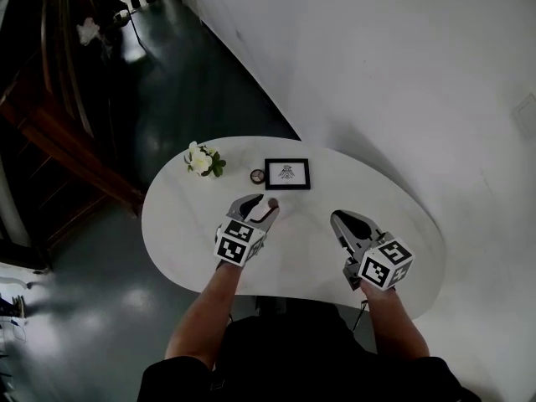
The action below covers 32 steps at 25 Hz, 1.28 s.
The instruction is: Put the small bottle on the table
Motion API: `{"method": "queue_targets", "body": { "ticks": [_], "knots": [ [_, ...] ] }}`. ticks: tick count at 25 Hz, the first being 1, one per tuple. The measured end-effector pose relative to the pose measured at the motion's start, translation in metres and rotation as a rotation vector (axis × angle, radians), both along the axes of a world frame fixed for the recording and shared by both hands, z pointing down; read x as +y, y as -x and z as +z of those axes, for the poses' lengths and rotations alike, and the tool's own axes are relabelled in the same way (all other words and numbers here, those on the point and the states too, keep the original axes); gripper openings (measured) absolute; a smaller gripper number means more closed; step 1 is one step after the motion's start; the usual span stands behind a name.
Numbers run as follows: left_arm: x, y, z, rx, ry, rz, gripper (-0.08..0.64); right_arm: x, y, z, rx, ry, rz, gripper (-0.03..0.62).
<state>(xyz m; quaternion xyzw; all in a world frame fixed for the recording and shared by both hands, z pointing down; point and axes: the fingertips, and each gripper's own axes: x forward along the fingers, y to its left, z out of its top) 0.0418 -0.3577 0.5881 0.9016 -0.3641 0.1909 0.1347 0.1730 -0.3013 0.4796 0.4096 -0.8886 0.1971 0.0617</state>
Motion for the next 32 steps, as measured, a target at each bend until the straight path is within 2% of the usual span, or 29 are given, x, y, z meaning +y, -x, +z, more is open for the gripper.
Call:
{"method": "queue_targets", "body": {
  "ticks": [4,9,13,16,18,20,23,25,27,29,32],
  "knots": [
    [0.011,0.026,-0.028,0.009,-0.103,-0.033,0.201,0.016,0.009,-0.009,0.011,-0.021,0.014,0.012],
    [0.032,0.043,-0.057,0.028,-0.137,-0.008,0.201,0.031,0.009,-0.028,0.026,-0.052,0.037,0.012],
    [0.037,0.047,-0.087,0.07,-0.176,-0.021,0.195,0.034,0.004,-0.043,0.032,-0.084,0.033,0.012],
    [0.041,0.042,-0.106,0.081,-0.195,-0.026,0.122,0.033,-0.001,-0.051,0.027,-0.105,0.012,0.012],
    [0.044,0.036,-0.114,0.065,-0.209,-0.034,0.115,0.029,-0.009,-0.057,0.014,-0.121,0.001,0.012],
    [0.048,0.028,-0.123,0.079,-0.221,-0.059,0.104,0.024,-0.019,-0.063,-0.014,-0.138,-0.005,0.012],
    [0.052,0.019,-0.138,0.1,-0.245,-0.123,0.046,0.022,-0.035,-0.074,-0.054,-0.169,-0.025,0.011],
    [0.053,0.015,-0.148,0.111,-0.264,-0.185,0.043,0.021,-0.048,-0.076,-0.071,-0.179,-0.032,0.011],
    [0.055,0.012,-0.159,0.153,-0.268,-0.241,0.034,0.022,-0.058,-0.078,-0.077,-0.195,-0.041,0.011],
    [0.058,0.008,-0.17,0.185,-0.27,-0.271,0.034,0.021,-0.065,-0.079,-0.067,-0.219,-0.042,0.011],
    [0.059,0.005,-0.177,0.192,-0.263,-0.292,0.035,0.018,-0.068,-0.08,-0.062,-0.245,-0.05,0.011]
  ]
}}
